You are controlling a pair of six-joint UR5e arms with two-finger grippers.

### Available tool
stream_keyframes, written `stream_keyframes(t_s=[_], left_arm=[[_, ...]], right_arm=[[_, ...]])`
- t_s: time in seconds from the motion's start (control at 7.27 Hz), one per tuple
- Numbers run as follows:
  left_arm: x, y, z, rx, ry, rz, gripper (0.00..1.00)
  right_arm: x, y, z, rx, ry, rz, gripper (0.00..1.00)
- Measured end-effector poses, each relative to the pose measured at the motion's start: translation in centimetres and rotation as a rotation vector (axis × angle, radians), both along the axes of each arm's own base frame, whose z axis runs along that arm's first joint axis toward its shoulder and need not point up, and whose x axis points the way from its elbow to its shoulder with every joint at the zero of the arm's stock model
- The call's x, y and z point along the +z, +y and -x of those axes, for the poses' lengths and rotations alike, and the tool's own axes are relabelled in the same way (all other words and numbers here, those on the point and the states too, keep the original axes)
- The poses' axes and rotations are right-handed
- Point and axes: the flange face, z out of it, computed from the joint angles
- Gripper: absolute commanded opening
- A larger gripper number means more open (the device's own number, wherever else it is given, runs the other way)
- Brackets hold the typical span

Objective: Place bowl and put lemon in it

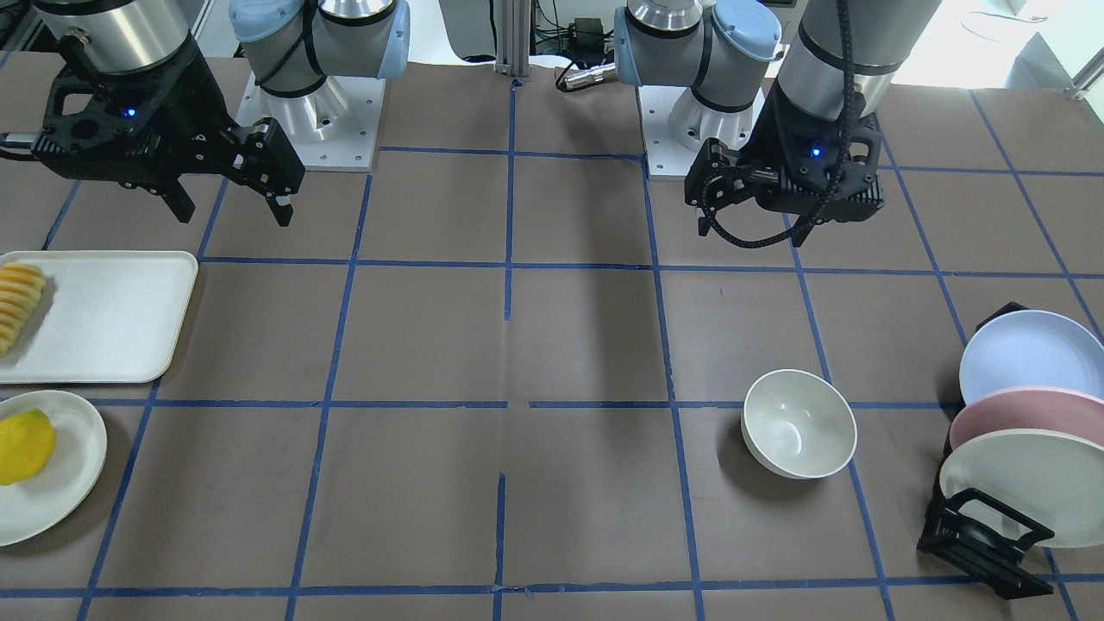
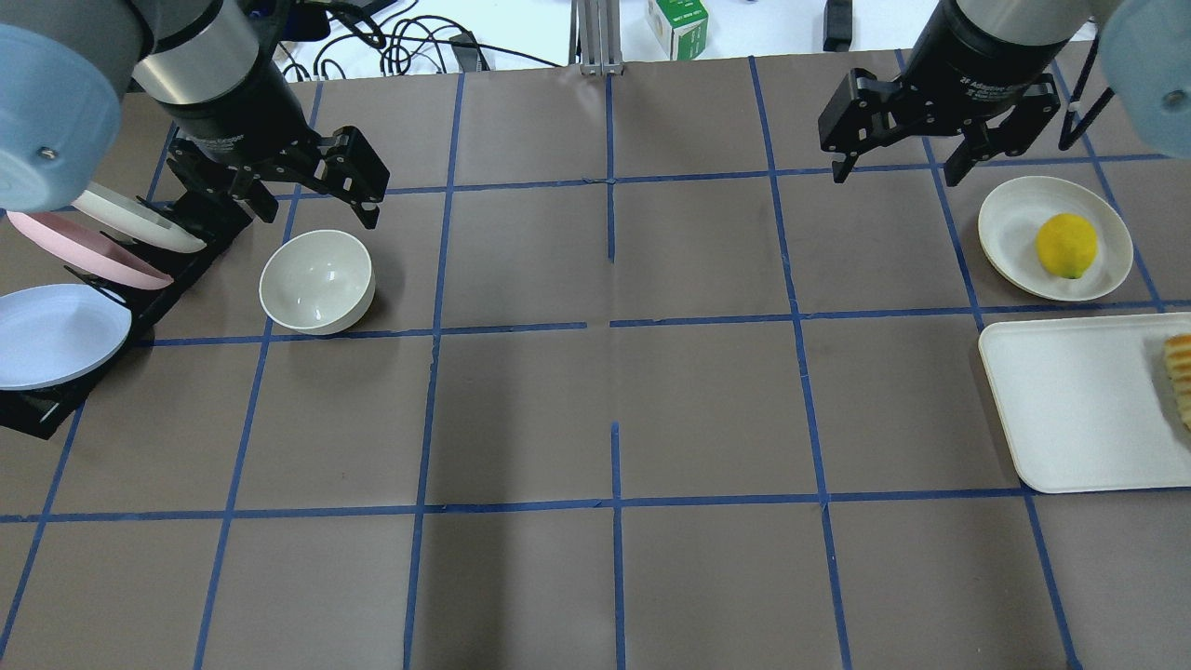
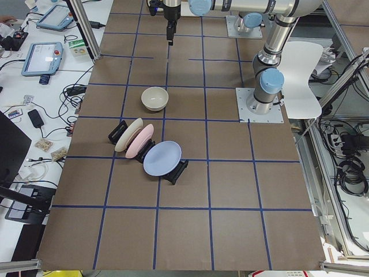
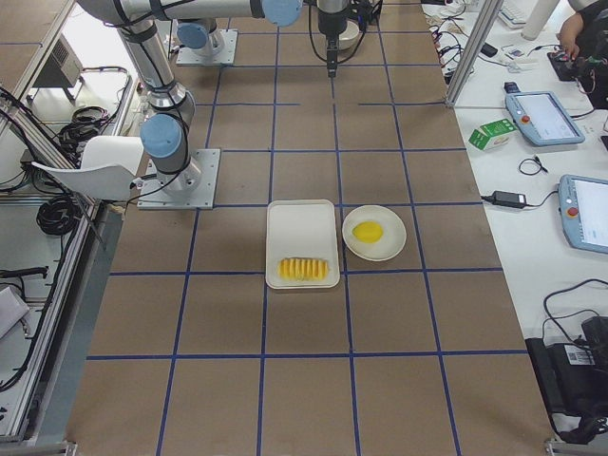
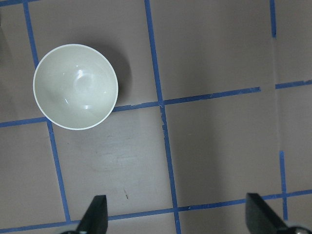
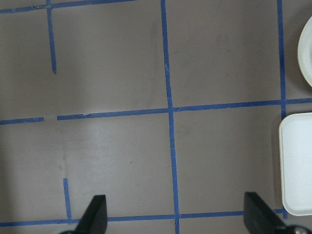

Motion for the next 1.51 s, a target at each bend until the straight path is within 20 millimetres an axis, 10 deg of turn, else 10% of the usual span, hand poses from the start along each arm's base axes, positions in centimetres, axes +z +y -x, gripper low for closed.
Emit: stream_keyframes(t_s=[0.55, 0.83, 1.51], left_arm=[[-0.3, -0.2, -0.4, 0.003, 0.000, -0.006, 1.00], [-3.7, -3.6, -4.6, 0.042, -0.005, -0.048, 1.00], [-19.6, -13.1, -17.7, 0.057, 0.013, -0.084, 1.00]], right_arm=[[0.6, -0.3, 0.9, 0.000, 0.063, 0.008, 1.00], [0.1, -1.6, 3.3, 0.003, 0.134, 0.015, 1.00], [-10.0, -10.1, 26.9, 0.099, 0.176, -0.006, 1.00]])
